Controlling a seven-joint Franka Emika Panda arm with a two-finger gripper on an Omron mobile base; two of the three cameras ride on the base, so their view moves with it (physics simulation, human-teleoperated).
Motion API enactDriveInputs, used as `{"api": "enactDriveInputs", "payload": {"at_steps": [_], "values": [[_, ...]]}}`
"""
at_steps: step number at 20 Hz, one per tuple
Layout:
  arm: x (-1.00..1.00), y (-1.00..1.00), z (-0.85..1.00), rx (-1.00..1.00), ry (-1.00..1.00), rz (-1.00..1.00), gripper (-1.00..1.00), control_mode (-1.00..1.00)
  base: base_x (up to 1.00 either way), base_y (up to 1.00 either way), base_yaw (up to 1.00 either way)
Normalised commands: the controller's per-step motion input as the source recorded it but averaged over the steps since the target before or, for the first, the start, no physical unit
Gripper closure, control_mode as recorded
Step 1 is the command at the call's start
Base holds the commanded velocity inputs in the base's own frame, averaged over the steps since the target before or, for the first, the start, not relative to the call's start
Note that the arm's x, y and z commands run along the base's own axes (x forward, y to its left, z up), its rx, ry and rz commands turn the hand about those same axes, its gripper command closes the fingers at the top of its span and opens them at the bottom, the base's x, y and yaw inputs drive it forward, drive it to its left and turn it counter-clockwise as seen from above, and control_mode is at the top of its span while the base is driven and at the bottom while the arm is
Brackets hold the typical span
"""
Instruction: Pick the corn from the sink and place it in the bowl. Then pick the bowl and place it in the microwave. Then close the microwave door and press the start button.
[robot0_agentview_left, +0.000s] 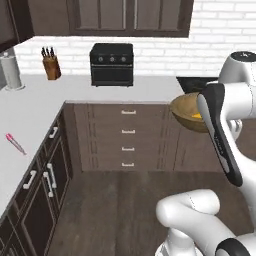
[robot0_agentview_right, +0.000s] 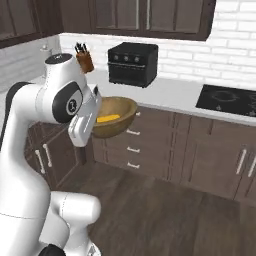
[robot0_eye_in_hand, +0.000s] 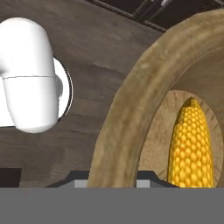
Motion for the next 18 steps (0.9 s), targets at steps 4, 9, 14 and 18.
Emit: {"api": "enactDriveInputs", "payload": {"at_steps": [4, 9, 14, 18], "values": [[0.00, 0.00, 0.00, 0.00, 0.00, 0.00, 1.00, 1.00, 0.00, -0.18, -0.93], [0.00, 0.00, 0.00, 0.00, 0.00, 0.00, 1.00, 1.00, 0.00, -0.19, -0.92], [0.00, 0.00, 0.00, 0.00, 0.00, 0.00, 1.00, 1.00, 0.00, -0.21, -0.90], [0.00, 0.00, 0.00, 0.00, 0.00, 0.00, 1.00, 1.00, 0.00, -0.25, -0.85]]}}
